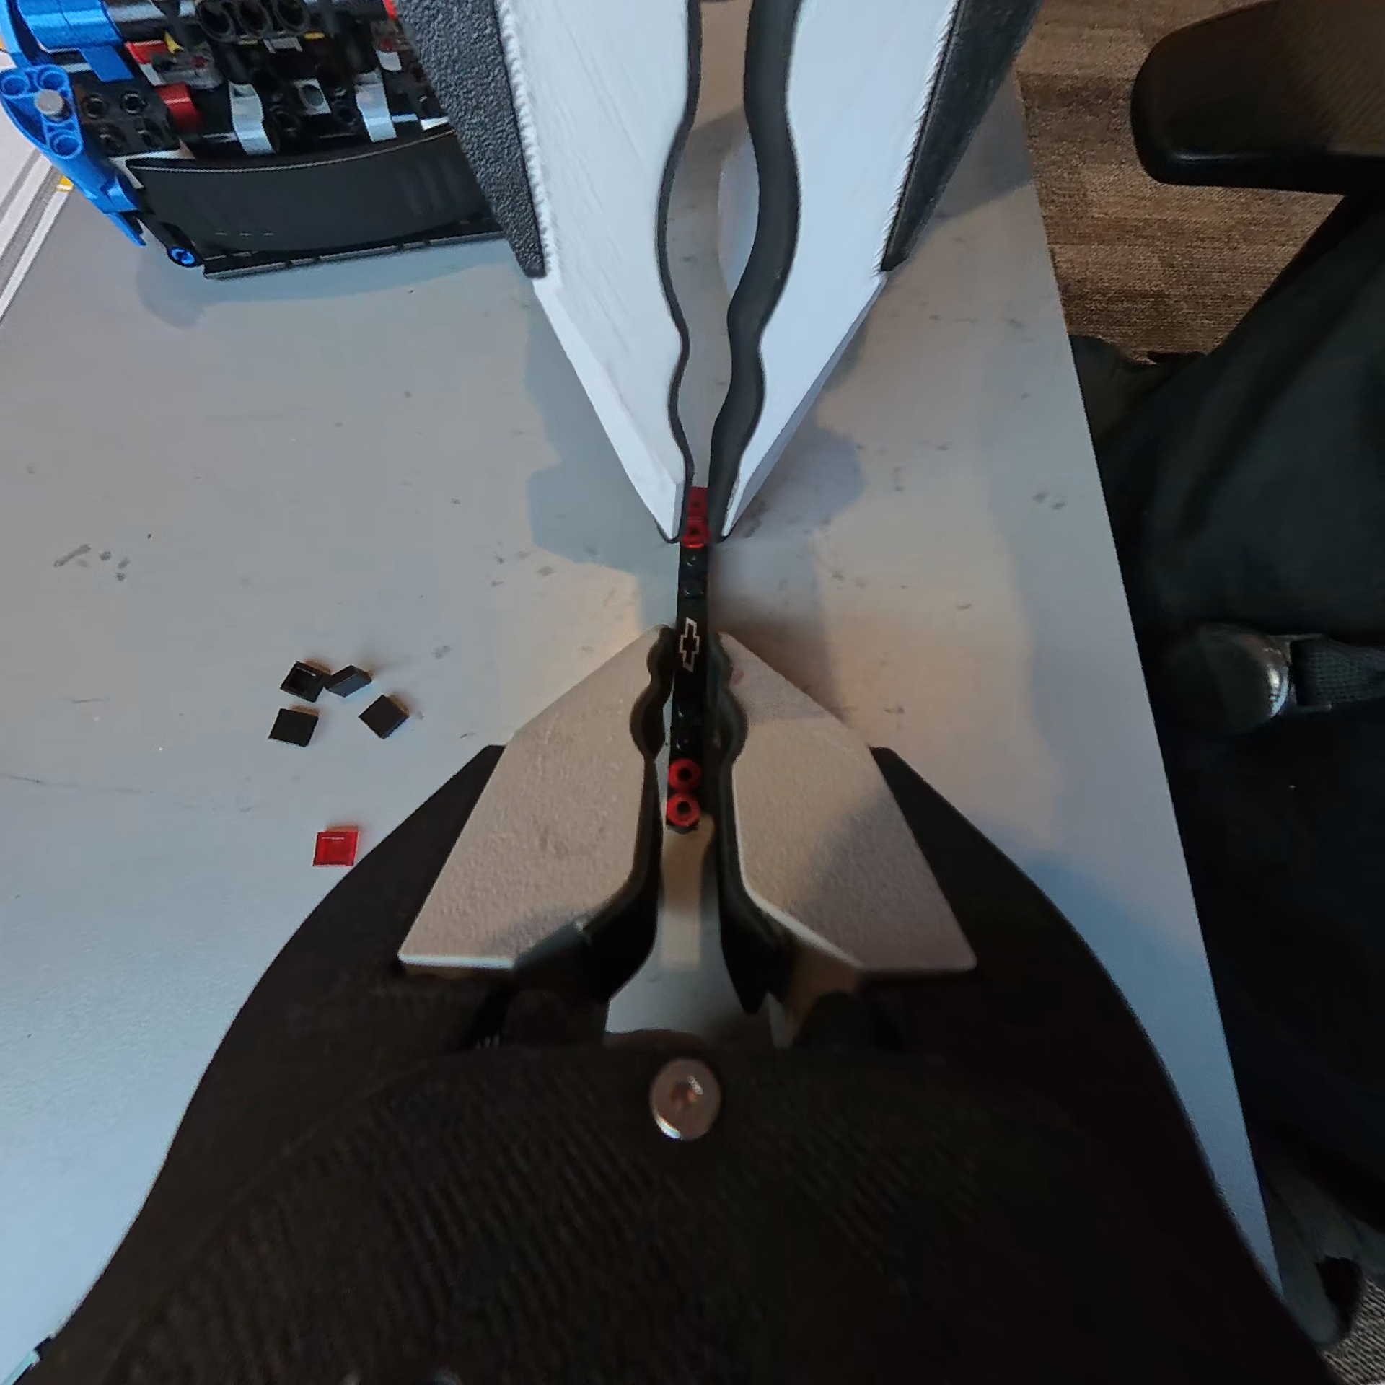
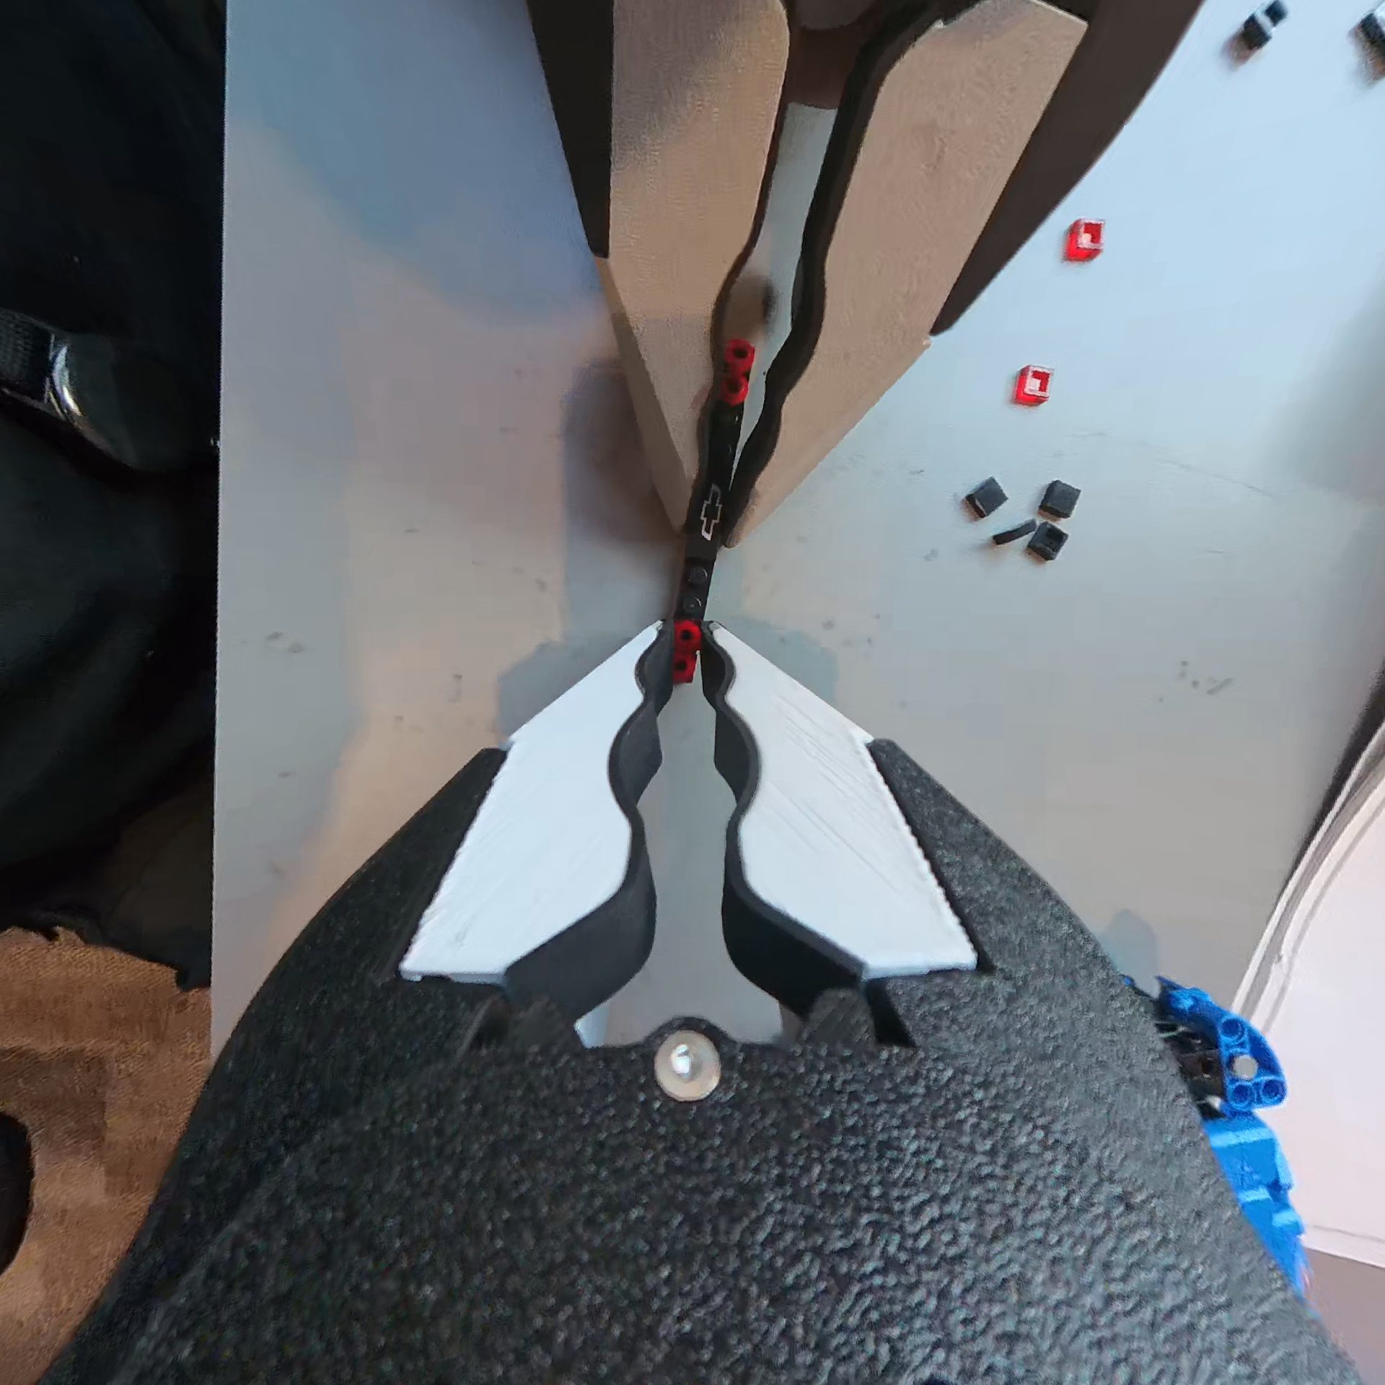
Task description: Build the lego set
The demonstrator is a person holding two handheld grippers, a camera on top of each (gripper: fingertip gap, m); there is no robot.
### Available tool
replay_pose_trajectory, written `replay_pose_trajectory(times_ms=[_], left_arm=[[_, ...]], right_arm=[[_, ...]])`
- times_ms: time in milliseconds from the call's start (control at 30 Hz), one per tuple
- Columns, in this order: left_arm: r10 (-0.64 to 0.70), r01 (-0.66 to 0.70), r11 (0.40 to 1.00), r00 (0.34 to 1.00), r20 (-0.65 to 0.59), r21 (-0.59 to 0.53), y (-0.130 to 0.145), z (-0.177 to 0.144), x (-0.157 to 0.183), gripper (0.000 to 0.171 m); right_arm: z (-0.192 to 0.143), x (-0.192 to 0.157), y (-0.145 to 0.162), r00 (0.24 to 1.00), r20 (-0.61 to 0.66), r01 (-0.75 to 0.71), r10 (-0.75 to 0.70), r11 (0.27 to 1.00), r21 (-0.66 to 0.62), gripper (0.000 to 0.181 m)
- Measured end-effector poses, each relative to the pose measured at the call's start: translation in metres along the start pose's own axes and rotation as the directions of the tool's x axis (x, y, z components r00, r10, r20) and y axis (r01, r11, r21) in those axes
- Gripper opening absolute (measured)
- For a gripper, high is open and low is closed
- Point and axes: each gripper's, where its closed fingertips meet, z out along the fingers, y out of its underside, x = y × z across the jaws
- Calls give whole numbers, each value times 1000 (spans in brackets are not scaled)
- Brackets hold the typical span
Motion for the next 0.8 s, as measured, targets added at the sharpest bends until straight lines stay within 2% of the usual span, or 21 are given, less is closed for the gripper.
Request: replay_pose_trajectory(times_ms=[133,300,400,800], left_arm=[[-10,10,1000,1000,5,1,0,0,0,5],[-36,36,999,999,5,3,0,0,0,5],[-31,31,1000,999,18,4,0,0,0,5],[-56,56,998,998,14,8,0,0,1,5]], right_arm=[[0,-1,0,980,87,-180,179,984,11,6],[0,-1,0,943,11,-334,334,942,15,6],[0,-1,0,947,-78,-313,313,950,13,6],[0,-2,0,929,-149,-345,339,938,-15,6]])
